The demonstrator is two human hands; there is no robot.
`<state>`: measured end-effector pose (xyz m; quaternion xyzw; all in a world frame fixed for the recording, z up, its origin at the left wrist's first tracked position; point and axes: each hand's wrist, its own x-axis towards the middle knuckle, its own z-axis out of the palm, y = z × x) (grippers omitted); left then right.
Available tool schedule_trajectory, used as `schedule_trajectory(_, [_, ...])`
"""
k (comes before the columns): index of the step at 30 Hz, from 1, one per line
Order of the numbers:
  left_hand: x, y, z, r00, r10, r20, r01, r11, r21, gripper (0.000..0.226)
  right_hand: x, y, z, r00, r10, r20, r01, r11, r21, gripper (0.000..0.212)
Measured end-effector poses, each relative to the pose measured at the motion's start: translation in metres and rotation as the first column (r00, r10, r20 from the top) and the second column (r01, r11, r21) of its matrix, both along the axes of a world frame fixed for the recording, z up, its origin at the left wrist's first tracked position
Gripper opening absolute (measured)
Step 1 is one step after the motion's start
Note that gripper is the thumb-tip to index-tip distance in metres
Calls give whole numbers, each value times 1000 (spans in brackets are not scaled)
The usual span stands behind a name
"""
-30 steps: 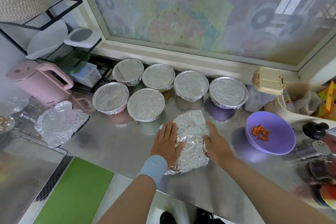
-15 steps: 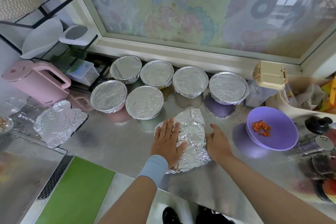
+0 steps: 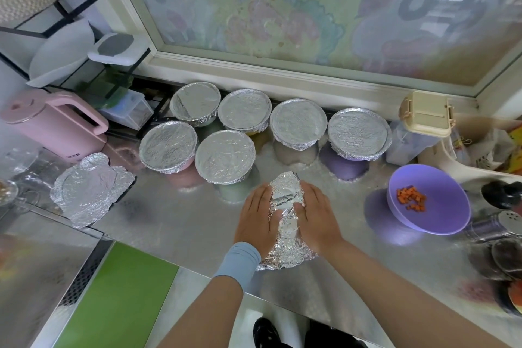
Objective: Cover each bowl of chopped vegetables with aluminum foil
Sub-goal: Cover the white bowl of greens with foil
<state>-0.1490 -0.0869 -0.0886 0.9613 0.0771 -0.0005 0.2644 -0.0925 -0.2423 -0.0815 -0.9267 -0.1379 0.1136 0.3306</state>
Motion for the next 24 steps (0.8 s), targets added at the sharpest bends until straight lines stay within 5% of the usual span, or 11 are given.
schedule_trajectory(4, [6,3,0,998,58,7,-57,996,-70,57,1,1,-1,1000,0,4,0,999,-41,56])
schedule_trajectory(10, [21,4,3,995,91,-36,-92,995,-41,46,7,10,7,971,193,143,-127,918,-376,60])
schedule_trajectory(18, [26,10,2,988,134,-79,-145,977,-157,43,12,14,8,957,283,68,-232,881,-413,69])
schedule_trajectory(24, [2,7,-2,985,148,88,-134,981,-142,47,13,13,6,959,276,62,-229,886,-402,72])
